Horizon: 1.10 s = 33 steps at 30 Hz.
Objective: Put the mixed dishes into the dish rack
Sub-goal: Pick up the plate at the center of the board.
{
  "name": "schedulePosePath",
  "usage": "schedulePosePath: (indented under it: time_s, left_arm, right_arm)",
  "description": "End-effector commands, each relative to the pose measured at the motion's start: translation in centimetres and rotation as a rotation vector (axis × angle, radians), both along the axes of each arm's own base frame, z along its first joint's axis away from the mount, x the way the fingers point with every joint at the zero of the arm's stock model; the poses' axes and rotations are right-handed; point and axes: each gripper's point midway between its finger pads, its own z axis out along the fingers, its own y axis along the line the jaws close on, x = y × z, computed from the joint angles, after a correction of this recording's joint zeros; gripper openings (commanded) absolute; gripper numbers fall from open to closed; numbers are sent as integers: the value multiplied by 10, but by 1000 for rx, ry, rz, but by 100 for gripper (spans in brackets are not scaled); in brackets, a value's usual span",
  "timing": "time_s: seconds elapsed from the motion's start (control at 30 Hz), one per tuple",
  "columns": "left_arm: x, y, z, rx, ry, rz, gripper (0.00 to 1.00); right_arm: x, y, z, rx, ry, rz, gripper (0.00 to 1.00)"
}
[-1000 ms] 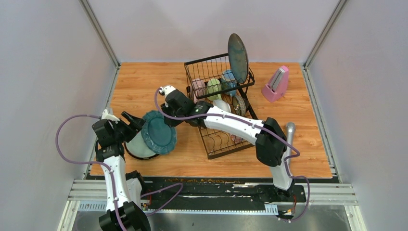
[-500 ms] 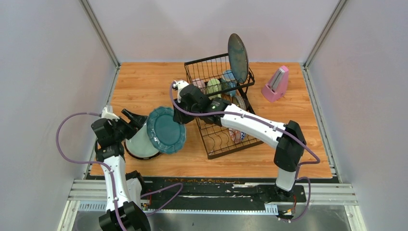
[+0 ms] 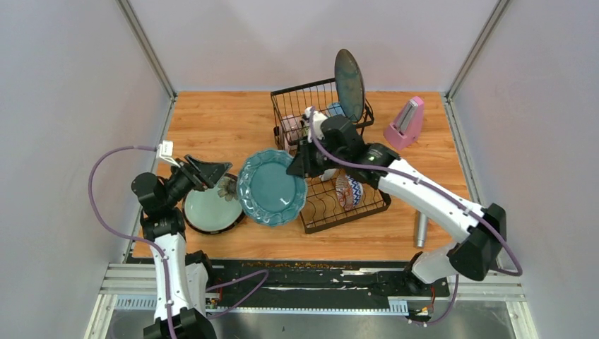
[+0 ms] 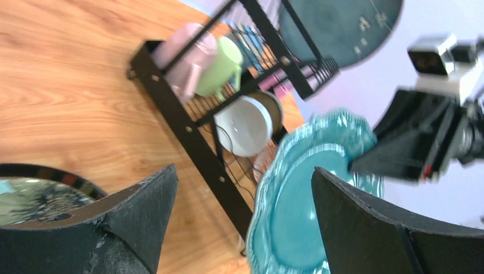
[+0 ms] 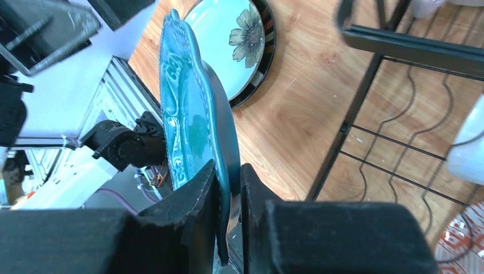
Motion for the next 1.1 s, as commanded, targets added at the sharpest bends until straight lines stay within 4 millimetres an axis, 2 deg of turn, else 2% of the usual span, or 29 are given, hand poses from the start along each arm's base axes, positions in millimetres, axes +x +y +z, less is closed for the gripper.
schedulePosePath:
  time_s: [0.0, 0.07, 0.17, 0.23, 0.37, 0.5, 0.57, 0.67, 0.93, 1.0, 1.07]
  left_arm:
    - [-20, -39, 35, 57, -149, -227, 94]
    - [-24, -50, 44, 91, -168, -292, 94]
    - [-31, -68, 46, 93, -160, -404, 95]
    - [-43, -93, 50, 85, -169, -521, 95]
    - [-56, -128, 52, 89, -178, -647, 94]
    - [-47, -136, 41, 105, -123, -614, 84]
    - [-43, -137, 45, 80, -130, -594, 74]
    - [-41, -140, 52, 46, -164, -588, 53]
    - [-42, -147, 51, 39, -162, -614, 14]
    - [-42, -147, 54, 35, -173, -616, 8]
    - [-42, -148, 57, 24, -186, -620, 5]
  right_arm:
    - [0, -20, 104, 319, -107, 5, 0]
    - [0, -35, 112, 341, -115, -7, 0]
    - [-1, -55, 124, 374, -129, -15, 0]
    - [0, -66, 127, 383, -139, -36, 0]
    - [-1, -77, 134, 407, -139, -52, 0]
    - [-8, -80, 142, 434, -146, -40, 0]
    - [-10, -81, 144, 440, -147, -42, 0]
    - [-11, -81, 142, 445, -146, -42, 0]
    - [-32, -70, 134, 489, -122, 109, 2]
    - [-35, -68, 127, 484, -99, 137, 4]
    - [-42, -66, 119, 476, -77, 177, 6]
